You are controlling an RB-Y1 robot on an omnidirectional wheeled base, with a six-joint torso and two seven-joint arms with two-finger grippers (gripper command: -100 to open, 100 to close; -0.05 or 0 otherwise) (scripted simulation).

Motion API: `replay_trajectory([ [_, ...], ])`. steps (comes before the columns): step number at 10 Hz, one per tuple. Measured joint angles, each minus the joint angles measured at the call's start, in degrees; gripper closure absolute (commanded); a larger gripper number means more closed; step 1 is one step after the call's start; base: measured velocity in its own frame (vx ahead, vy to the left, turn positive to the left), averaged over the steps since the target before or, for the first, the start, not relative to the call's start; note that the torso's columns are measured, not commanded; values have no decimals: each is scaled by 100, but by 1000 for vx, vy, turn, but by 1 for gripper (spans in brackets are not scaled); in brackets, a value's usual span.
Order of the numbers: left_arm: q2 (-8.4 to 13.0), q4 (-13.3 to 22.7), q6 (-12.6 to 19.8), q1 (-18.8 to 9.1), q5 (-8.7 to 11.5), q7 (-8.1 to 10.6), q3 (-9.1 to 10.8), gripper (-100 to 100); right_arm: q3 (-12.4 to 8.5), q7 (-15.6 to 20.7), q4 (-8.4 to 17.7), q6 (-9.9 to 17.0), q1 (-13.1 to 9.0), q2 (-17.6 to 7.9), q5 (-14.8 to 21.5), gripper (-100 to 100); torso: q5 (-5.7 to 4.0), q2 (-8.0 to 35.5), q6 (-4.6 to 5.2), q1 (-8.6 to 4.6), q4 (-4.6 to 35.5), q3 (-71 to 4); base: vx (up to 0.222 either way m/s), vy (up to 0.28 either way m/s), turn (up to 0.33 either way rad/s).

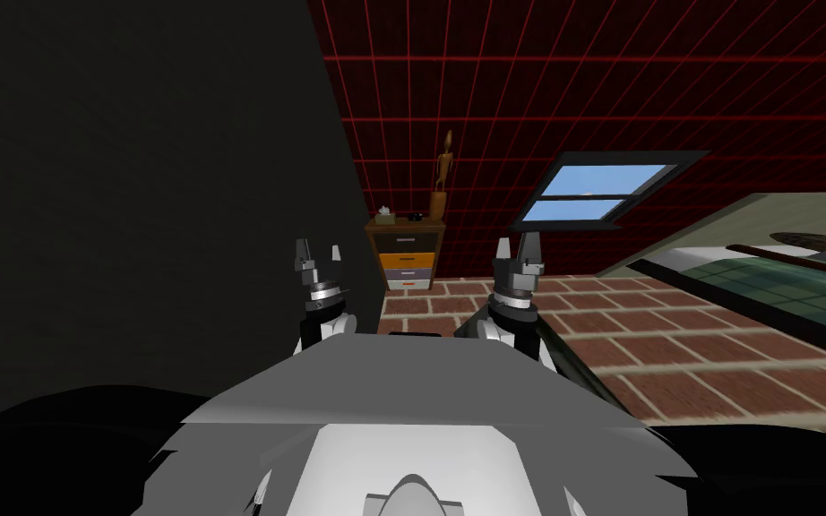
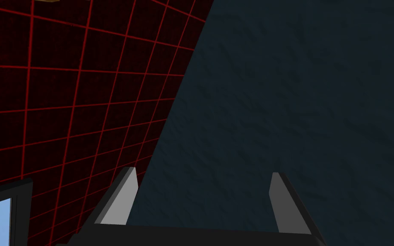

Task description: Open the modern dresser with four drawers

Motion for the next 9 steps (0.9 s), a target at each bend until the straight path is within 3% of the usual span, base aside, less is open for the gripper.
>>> replay_trajectory([
  [2, 0, 0, 0, 0, 0, 0, 0, 0, 0, 0, 0, 0, 0, 0, 0, 0, 0, 597, 0, 0, 600, -1200, 0, 0, 0],
  [9, 0, -2, -1, 0, 0, 0, 0, 0, 0, 0, -2, 0, 0, 0, 0, 0, 0, 3539, 0, 0, 3537, -7073, 0, 0, 0],
])
